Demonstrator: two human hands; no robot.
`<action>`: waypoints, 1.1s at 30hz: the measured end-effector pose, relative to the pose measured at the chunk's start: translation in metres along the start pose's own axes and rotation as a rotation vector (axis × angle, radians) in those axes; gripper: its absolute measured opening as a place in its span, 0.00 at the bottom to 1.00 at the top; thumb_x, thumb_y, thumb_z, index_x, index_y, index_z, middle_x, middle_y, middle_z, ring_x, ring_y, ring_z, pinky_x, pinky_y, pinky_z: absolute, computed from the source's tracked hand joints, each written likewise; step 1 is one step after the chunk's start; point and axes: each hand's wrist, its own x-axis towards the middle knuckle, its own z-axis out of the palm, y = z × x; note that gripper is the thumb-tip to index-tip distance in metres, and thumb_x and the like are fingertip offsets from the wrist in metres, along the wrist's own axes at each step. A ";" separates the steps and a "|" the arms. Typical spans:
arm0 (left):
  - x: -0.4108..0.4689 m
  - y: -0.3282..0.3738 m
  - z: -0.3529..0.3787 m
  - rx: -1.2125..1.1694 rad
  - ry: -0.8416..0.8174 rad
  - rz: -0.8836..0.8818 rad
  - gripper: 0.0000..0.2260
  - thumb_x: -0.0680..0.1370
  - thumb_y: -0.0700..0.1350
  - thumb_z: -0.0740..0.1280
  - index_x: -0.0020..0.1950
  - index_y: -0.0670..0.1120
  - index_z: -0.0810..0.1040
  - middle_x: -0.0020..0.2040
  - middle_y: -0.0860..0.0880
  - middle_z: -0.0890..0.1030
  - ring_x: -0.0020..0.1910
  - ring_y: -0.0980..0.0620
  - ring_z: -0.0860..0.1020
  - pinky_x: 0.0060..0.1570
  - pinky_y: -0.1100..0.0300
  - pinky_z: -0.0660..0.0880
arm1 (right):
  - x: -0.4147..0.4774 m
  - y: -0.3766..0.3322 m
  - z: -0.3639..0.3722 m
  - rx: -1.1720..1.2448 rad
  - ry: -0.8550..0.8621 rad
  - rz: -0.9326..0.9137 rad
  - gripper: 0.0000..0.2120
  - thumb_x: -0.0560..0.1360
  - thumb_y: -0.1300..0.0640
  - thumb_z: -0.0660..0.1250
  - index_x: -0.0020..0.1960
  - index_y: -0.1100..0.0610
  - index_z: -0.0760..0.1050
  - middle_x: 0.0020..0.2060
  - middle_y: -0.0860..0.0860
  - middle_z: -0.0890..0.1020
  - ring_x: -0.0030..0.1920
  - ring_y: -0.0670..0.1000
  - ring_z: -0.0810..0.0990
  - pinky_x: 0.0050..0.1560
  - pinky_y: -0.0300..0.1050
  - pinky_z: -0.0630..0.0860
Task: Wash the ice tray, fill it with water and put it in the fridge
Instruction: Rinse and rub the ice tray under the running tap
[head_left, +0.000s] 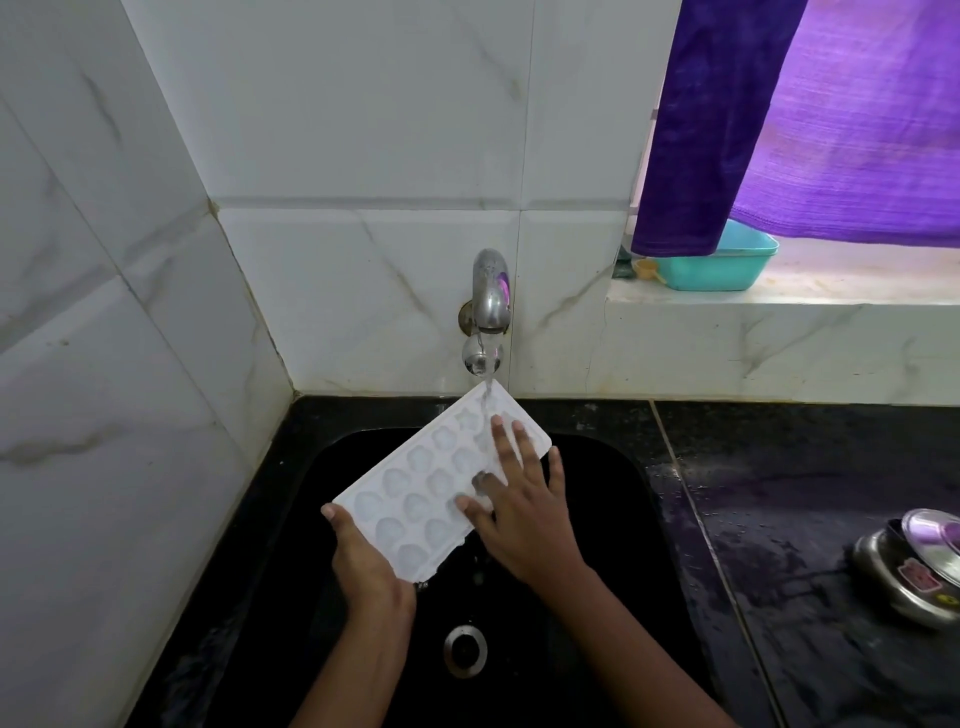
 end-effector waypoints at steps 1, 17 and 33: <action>0.000 0.000 0.001 -0.006 0.011 0.007 0.28 0.76 0.70 0.57 0.56 0.48 0.78 0.50 0.44 0.83 0.48 0.41 0.82 0.41 0.51 0.79 | -0.001 -0.002 0.003 0.006 -0.025 -0.020 0.34 0.74 0.31 0.40 0.62 0.49 0.73 0.73 0.43 0.35 0.72 0.44 0.26 0.69 0.53 0.27; -0.002 0.006 0.007 0.012 -0.039 -0.016 0.31 0.76 0.69 0.56 0.64 0.46 0.76 0.57 0.41 0.81 0.53 0.37 0.80 0.50 0.46 0.78 | 0.001 0.008 -0.003 -0.003 0.004 -0.002 0.24 0.78 0.35 0.45 0.57 0.46 0.74 0.74 0.44 0.33 0.73 0.46 0.28 0.71 0.53 0.30; -0.007 0.008 0.012 -0.020 -0.074 -0.041 0.31 0.77 0.70 0.56 0.65 0.46 0.76 0.58 0.41 0.81 0.54 0.37 0.80 0.51 0.45 0.77 | 0.000 0.020 -0.011 -0.051 0.037 -0.040 0.28 0.76 0.33 0.43 0.60 0.44 0.74 0.76 0.46 0.40 0.75 0.50 0.33 0.72 0.58 0.34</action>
